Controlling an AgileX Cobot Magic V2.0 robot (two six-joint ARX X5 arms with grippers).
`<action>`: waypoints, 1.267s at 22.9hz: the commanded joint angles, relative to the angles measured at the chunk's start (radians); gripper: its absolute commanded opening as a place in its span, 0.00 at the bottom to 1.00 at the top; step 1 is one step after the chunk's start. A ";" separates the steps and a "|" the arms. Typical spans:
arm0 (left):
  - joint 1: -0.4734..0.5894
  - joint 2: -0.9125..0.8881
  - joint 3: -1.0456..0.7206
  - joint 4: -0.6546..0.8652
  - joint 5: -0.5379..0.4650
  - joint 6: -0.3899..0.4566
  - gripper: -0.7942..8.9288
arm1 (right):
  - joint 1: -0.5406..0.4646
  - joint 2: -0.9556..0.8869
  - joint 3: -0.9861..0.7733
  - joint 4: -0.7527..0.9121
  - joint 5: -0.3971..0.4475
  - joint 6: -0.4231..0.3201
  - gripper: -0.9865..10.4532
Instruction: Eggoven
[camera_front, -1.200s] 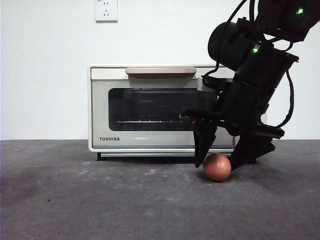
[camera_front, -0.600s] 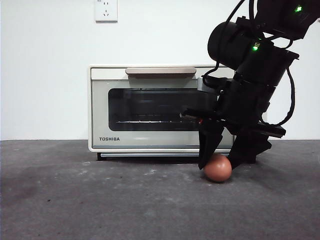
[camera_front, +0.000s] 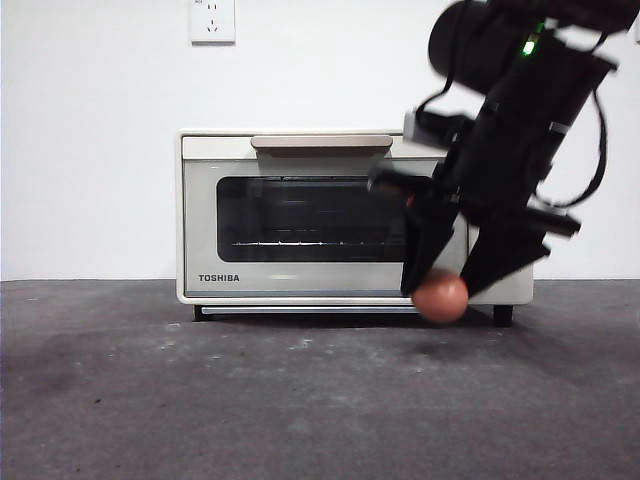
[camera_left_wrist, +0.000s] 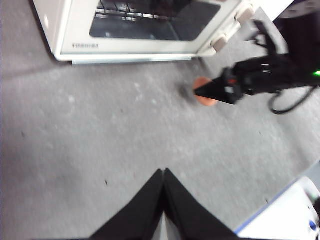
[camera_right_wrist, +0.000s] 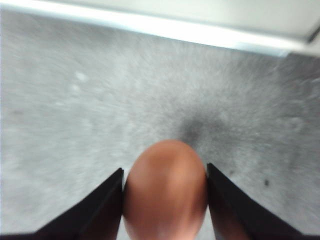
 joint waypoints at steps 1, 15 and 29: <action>-0.023 0.030 0.019 0.081 0.005 -0.032 0.09 | 0.006 -0.061 0.008 -0.033 -0.004 -0.034 0.09; -0.389 0.537 0.215 0.641 -0.312 -0.137 0.09 | 0.007 -0.634 0.008 -0.283 -0.017 -0.113 0.09; -0.426 0.918 0.501 0.653 -0.341 -0.069 0.09 | 0.007 -0.811 0.008 -0.359 -0.017 -0.116 0.09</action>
